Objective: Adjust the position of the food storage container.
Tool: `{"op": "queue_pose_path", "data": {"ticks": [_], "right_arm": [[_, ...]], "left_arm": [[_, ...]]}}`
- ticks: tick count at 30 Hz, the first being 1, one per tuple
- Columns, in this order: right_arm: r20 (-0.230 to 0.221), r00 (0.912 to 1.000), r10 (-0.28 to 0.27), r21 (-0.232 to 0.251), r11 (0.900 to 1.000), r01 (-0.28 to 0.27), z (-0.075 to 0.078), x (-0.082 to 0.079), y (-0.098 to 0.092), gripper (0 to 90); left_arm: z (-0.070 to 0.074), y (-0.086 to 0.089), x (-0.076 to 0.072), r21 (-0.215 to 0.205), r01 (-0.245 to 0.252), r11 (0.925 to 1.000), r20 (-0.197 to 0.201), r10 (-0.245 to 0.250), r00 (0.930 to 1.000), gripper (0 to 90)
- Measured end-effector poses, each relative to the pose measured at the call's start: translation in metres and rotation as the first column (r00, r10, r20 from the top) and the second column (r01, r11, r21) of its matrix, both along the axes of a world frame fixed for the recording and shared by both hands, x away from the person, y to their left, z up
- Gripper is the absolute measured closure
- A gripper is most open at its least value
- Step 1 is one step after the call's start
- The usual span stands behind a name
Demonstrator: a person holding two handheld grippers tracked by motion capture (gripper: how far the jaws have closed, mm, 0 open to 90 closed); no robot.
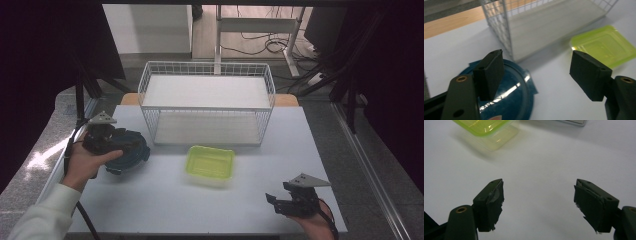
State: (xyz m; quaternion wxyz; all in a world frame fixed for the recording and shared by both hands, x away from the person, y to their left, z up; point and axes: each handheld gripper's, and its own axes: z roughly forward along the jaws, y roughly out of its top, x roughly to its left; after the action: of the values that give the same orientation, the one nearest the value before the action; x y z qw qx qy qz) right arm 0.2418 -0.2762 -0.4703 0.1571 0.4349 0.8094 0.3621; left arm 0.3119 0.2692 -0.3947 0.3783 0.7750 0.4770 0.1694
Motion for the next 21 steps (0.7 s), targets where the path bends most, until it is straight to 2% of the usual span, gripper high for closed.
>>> {"op": "queue_pose_path", "data": {"ticks": [1, 7, 13, 21], "right_arm": [[0.001, 1.0000, 0.001, -0.004, 1.000, -0.001, 0.000, 0.000, 0.000, 23.7], [-0.003, 1.0000, -0.002, -0.005, 1.000, 0.002, -0.001, 0.000, 0.000, 23.9], [-0.010, 1.0000, -0.002, -0.011, 1.000, 0.002, -0.003, 0.001, 0.000, 23.9], [-0.015, 0.9999, -0.007, -0.017, 1.000, 0.006, -0.004, 0.002, 0.000, 24.1]], "left_arm": [[-0.002, 0.006, 0.006, 0.005, -0.010, 0.9999, -0.008, 0.010, 0.9999, 28.8], [-0.012, 0.021, 0.021, 0.014, -0.042, 0.9990, -0.043, 0.043, 0.9982, 30.7], [-0.018, 0.027, 0.029, 0.036, -0.041, 0.9985, -0.055, 0.043, 0.9976, 31.6], [-0.024, 0.037, 0.044, 0.056, -0.048, 0.9973, -0.073, 0.052, 0.9960, 37.5]]}}
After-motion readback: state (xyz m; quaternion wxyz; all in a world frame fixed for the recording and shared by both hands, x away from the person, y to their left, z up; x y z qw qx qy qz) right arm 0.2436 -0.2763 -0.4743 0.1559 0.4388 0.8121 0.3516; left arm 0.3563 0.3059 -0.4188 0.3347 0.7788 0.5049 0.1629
